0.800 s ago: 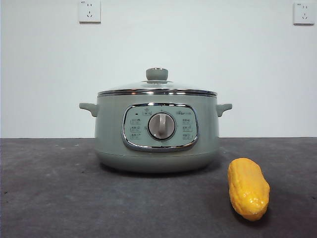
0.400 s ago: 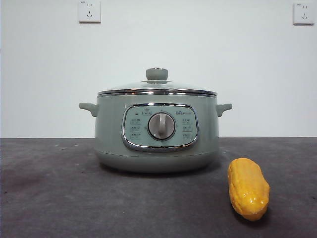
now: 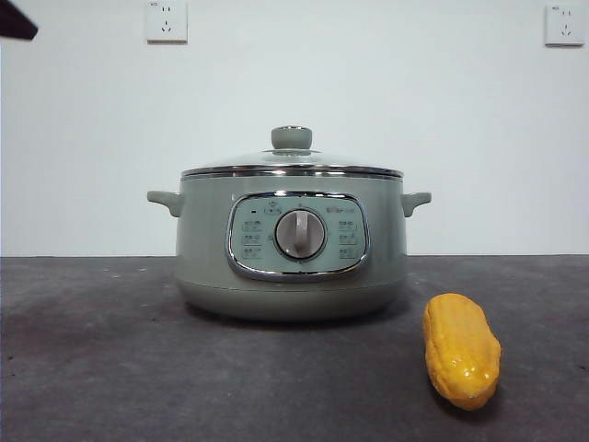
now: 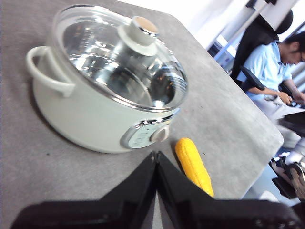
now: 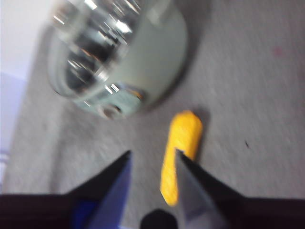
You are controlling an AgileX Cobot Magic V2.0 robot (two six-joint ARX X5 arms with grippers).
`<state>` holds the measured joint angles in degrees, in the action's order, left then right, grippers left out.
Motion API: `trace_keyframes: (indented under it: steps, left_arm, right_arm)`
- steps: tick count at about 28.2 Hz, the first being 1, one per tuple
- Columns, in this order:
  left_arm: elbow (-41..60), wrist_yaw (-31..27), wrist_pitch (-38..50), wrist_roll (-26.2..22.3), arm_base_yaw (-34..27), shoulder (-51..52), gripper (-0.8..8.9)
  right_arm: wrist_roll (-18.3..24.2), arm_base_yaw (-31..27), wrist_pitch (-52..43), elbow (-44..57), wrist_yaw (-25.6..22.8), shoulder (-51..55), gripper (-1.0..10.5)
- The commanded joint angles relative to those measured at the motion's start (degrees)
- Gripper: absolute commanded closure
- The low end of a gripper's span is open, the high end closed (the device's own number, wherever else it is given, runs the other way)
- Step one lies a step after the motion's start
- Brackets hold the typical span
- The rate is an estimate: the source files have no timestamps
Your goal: Pick up the corn,open the lid,put the corn in the pot,close the lid
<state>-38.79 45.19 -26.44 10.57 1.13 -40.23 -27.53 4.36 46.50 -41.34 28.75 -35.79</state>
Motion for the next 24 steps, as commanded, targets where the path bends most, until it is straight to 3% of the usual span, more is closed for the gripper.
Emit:
trace_keyframes:
  steps: [1, 4, 7, 12, 16, 18, 24]
  left_arm:
    - [-1.44, 0.22, -0.96, -1.79, 1.86, -0.94, 8.19]
    - [-2.08, 0.17, -1.11, -1.79, 3.8, -1.64, 8.19]
    - [-2.1, 0.04, -1.18, -1.77, 5.49, -2.6, 8.19]
    - [-2.1, -0.26, -0.87, -1.9, 8.94, -4.66, 8.19]
    - [-2.1, -2.29, -0.92, -2.1, 10.32, -5.99, 8.19]
    - [-2.1, -3.45, -0.9, -2.21, 10.95, -6.32, 8.19]
    - [-2.1, -3.41, -0.94, -3.13, 10.99, -6.45, 8.19]
  right_arm:
    - [3.87, 1.9, 1.81, -2.05, 0.24, -5.2, 5.2]
    - [3.91, 5.2, 2.43, -3.96, 0.11, -10.21, 4.7]
    - [3.48, 9.68, 3.19, -6.27, -3.28, -15.65, 4.7]
    - [0.26, 22.27, 5.33, -11.23, -16.11, -27.02, 4.7]
    - [-2.62, 30.18, 5.29, -14.4, -23.65, -36.17, 4.7]
    - [-3.89, 32.81, 4.74, -15.43, -27.28, -40.72, 4.7]
    - [-3.98, 33.62, 1.6, -15.69, -29.51, -51.82, 4.7]
